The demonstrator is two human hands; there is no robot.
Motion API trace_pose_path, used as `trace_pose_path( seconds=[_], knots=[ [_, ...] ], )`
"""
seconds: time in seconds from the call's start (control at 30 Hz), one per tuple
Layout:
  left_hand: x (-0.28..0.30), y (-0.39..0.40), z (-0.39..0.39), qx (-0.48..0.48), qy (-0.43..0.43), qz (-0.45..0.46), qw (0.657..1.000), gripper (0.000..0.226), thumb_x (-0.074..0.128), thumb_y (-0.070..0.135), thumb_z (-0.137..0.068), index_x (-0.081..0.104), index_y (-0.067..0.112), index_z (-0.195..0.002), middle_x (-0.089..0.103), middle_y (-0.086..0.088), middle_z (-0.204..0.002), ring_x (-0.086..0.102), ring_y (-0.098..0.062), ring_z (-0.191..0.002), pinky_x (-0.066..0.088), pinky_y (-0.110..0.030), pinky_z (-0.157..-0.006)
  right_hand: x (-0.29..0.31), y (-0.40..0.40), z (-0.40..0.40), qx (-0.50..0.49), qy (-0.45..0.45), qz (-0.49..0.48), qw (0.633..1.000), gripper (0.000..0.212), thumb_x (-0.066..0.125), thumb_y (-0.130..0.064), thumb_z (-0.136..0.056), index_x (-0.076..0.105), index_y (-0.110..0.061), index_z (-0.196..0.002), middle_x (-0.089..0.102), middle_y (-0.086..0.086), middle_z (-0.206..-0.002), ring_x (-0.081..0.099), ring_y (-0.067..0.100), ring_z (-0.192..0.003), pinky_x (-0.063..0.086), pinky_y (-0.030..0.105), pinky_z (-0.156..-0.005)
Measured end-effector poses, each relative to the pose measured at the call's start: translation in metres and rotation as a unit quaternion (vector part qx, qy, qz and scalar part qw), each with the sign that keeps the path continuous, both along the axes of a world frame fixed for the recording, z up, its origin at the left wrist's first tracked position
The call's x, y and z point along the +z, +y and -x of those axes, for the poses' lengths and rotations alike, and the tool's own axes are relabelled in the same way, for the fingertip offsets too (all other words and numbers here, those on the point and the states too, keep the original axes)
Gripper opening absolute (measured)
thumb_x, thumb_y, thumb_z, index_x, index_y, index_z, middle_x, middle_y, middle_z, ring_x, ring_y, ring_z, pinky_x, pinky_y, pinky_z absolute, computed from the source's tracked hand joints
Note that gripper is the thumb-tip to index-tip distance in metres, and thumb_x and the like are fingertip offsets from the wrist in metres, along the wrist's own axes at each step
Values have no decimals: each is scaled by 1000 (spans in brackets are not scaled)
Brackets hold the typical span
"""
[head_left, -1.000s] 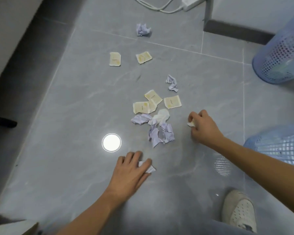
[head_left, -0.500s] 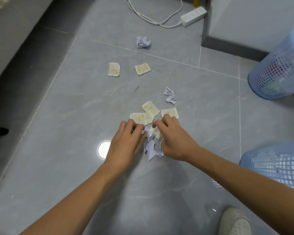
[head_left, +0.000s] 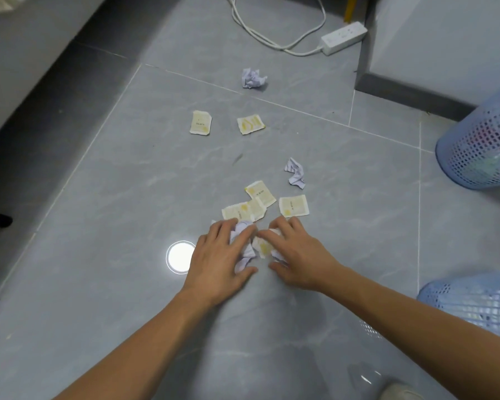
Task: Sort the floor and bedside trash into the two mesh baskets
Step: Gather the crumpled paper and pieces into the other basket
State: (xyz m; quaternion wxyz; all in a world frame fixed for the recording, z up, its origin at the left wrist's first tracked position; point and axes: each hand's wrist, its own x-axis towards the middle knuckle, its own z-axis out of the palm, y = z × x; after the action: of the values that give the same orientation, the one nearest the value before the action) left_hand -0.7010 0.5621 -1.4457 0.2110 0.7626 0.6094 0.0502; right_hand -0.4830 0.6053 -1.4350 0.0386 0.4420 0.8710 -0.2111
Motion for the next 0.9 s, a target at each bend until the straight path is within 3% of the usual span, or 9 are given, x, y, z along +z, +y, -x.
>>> trace_pose_path(
  seconds=[0.07,0.13,0.33,0.47,0.6,0.73,0.9],
  knots=[
    [-1,-2,3,-8,-2,-27,1000,60,61,53,-86,43,38,-142,47,0,-135,49,-27,-117,49,-40,-84,-5,-6,2,7,-11,-31,999,35,57,-34,-94,48,-28,-127,44,1,-121,45,24,-107,48,31,-53],
    [-2,-5,8,-2,-14,-39,999,49,62,40,-88,51,33,-135,50,-1,-122,52,-27,-102,50,-39,-73,-11,-10,1,3,-32,-59,998,20,54,-31,-97,53,-23,-115,48,2,-112,49,24,-97,46,34,-48],
    [5,-7,8,20,-20,-26,999,43,69,14,-77,56,30,-115,53,7,-101,50,-19,-93,41,-30,-49,-15,-5,-6,-34,-14,-46,998,8,54,-20,-95,49,-16,-97,49,3,-92,52,27,-75,49,45,-52],
    [7,-7,6,16,-28,-28,999,42,69,10,-75,55,30,-108,51,9,-96,49,-16,-91,35,-27,-47,-6,-7,-18,-66,28,-27,997,6,54,-17,-90,51,-14,-94,48,2,-89,49,26,-70,48,45,-55],
    [8,-4,5,9,-35,-38,999,44,75,7,-72,58,28,-107,52,10,-92,47,-15,-88,40,-29,-44,32,-10,-19,-114,93,-58,987,9,51,-21,-91,55,-13,-94,50,2,-87,51,26,-71,48,45,-55],
    [27,5,-16,0,-80,-80,994,44,80,12,-75,59,28,-110,56,9,-92,48,-15,-89,44,-30,-45,105,-13,-22,-176,169,-115,963,8,62,-13,-92,61,-11,-99,54,2,-90,50,24,-70,48,42,-59],
    [89,26,-106,-90,-190,-130,969,48,76,5,-75,62,24,-117,59,6,-94,55,-22,-89,50,-36,-52,211,-22,-93,-243,165,-220,930,9,68,-9,-91,64,-9,-100,60,0,-90,53,15,-76,40,24,-68]
  ],
)
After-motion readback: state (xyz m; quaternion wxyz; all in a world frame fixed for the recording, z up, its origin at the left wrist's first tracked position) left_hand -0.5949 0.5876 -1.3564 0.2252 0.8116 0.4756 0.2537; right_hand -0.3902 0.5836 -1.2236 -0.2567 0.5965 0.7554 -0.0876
